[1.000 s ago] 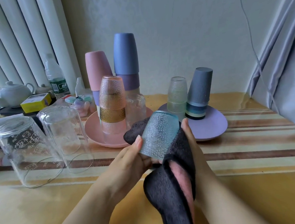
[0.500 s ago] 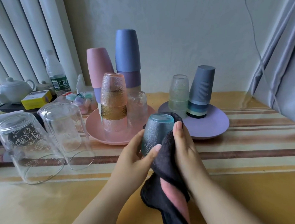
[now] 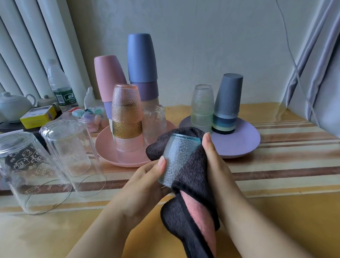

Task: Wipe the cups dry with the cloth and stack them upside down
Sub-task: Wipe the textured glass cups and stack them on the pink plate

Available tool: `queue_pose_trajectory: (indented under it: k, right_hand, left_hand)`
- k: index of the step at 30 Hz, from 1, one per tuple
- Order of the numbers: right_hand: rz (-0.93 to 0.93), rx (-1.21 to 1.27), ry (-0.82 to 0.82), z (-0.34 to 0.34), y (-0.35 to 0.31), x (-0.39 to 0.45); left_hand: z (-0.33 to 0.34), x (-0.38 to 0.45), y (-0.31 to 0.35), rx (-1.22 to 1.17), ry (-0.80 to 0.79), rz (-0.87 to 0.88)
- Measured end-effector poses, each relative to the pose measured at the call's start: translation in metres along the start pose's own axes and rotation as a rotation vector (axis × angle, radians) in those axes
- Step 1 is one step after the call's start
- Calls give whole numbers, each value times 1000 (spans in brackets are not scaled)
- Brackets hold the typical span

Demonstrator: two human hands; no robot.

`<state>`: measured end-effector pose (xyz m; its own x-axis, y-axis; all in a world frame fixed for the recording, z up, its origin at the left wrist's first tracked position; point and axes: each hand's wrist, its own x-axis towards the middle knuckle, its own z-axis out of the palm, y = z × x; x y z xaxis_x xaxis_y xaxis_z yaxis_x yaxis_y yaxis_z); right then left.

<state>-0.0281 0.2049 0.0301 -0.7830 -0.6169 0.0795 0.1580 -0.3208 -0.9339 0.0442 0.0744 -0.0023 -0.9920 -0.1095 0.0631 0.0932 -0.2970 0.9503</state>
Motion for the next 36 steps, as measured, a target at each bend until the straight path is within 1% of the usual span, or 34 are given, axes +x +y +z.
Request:
queue_pose_trajectory:
  k: [2,3,4,5,6,8,11,13,16,18,20,22,24,25,26,28,29,31,32,33,36]
  right_hand:
    - [-67,-150,142,-2,-1,0]
    - [-109,-225,200,-2,0,2]
    - [-154,-288,237,-4,2,2]
    - [-191,-318,257,-4,5,4]
    - [-219,-328,262,-4,7,5]
    - [-247,-320,263,-3,8,5]
    - [-267,-317,203,-1,8,2]
    - [-250,-314,164,-2,10,4]
    - [-176,-269,110,-4,15,7]
    - [-131,-250,73,-3,16,7]
    - [-118,-253,39,1,16,5]
    - [-104,-292,38,3,17,4]
    - [-113,-321,74,2,17,2]
    - [-128,-326,100,3,16,0]
    - [-138,-338,128,5,15,-1]
    - [-159,-362,156,6,14,-3]
    - [-176,-364,155,6,15,-2]
    - [-218,-367,138,7,17,0]
    - [-230,-368,130,7,19,0]
    - [-237,-371,126,7,19,0]
    - [-228,-383,125,7,19,-2]
  left_hand:
    - [6,2,-3,127,218,50]
    - [8,2,-5,271,321,123]
    - [10,2,-6,432,394,213]
    - [11,2,-8,555,431,286]
    - [11,2,-10,621,443,320]
    - [12,2,-13,618,392,307]
    - [13,0,-14,588,242,287]
    - [11,0,-10,564,206,301]
    - [11,-3,-3,412,164,276]
    - [11,-4,-1,286,191,244]
    - [12,-4,2,136,272,211]
    - [11,-2,1,4,323,186]
    - [10,-1,0,-34,349,187]
    - [12,-1,1,8,363,192]
    - [12,0,1,101,392,196]
    - [9,2,-2,367,448,247]
    - [9,2,-4,456,483,291]
    - [10,-1,-5,509,559,341]
    - [11,-1,-5,508,554,339]
    - [12,-2,-5,503,514,331]
    - [13,-3,-3,458,335,268]
